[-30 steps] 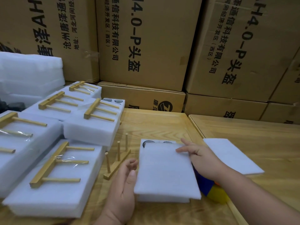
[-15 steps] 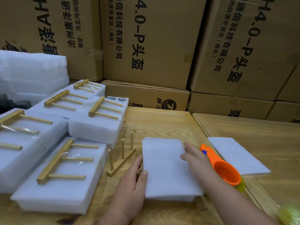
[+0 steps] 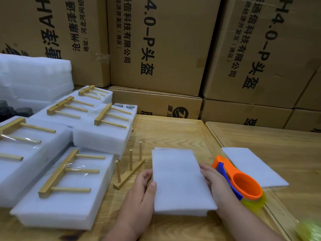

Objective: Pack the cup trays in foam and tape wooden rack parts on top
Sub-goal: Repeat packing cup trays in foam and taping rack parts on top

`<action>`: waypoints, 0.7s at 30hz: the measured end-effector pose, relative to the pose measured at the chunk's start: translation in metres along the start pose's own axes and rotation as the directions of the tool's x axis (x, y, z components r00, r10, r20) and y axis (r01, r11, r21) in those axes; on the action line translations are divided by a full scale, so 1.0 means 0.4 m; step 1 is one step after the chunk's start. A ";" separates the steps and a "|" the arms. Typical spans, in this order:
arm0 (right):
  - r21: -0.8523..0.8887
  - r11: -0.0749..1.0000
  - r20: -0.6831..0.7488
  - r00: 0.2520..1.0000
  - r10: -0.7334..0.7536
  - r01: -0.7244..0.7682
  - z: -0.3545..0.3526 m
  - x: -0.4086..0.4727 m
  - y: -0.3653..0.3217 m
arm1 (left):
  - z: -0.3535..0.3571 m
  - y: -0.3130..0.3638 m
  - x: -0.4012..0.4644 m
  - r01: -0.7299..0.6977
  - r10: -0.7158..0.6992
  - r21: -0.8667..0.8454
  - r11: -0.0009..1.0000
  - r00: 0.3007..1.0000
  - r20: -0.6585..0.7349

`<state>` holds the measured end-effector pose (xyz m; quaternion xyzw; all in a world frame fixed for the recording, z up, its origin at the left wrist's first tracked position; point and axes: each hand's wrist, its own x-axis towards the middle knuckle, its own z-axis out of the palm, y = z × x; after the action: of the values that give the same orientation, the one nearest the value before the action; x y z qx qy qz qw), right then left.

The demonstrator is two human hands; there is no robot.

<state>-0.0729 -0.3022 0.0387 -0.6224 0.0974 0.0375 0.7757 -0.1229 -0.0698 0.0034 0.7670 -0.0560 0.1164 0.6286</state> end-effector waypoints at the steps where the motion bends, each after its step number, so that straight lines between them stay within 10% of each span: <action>1: 0.066 0.998 0.024 1.000 -0.010 0.008 0.001 -0.001 0.010 | 0.000 0.005 -0.001 0.003 -0.003 -0.009 1.000 1.000 0.005; 21: -0.052 0.981 -0.092 0.977 -0.192 0.188 0.009 -0.051 0.020 | 0.000 0.022 0.002 0.058 -0.058 -0.015 0.998 0.998 -0.023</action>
<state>-0.0941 -0.2955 0.0360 -0.6466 0.0742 -0.0647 0.7565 -0.1240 -0.0716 0.0121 0.7622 -0.0271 0.1068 0.6379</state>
